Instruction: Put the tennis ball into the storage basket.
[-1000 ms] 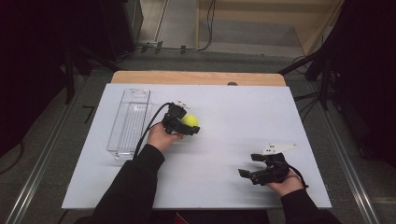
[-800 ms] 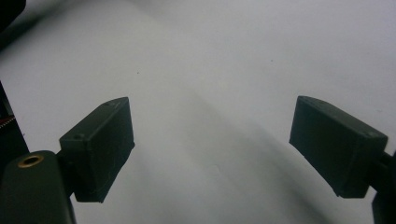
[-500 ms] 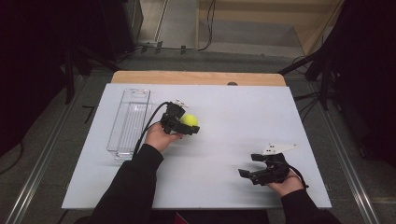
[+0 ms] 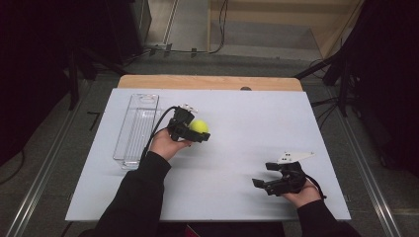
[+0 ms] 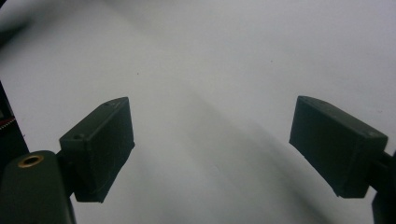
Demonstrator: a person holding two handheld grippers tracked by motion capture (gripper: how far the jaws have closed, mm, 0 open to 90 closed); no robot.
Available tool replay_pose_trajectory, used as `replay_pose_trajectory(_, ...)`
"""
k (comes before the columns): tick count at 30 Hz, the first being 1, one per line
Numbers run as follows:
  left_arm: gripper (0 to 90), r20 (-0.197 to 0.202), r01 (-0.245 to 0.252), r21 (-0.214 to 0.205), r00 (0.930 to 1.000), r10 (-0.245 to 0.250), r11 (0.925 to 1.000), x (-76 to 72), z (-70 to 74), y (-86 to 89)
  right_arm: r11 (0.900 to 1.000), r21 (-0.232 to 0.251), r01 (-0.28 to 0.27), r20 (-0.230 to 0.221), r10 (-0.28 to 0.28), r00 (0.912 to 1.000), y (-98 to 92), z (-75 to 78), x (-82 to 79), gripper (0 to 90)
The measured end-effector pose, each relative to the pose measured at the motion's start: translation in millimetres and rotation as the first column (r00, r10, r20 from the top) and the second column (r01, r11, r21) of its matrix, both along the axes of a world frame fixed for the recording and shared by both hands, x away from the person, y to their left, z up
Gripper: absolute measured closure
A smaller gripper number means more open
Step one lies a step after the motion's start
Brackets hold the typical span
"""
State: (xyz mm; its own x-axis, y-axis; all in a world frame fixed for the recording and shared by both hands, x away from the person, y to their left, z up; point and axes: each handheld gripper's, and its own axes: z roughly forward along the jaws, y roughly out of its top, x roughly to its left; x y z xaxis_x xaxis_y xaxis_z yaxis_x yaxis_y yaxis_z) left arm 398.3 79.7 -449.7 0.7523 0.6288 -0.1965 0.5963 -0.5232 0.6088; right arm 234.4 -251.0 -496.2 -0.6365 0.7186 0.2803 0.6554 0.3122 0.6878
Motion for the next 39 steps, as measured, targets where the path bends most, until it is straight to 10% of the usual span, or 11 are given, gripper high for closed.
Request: replay_pose_trajectory(39, 26.1, 0.008, -0.027, -0.03, 0.9996, 0.027, 0.9992, -7.2, 44.6, 29.5, 1.0, 0.002, 0.009, 0.003, -0.009, 1.0, -1.4, 1.1, -0.8, 11.9)
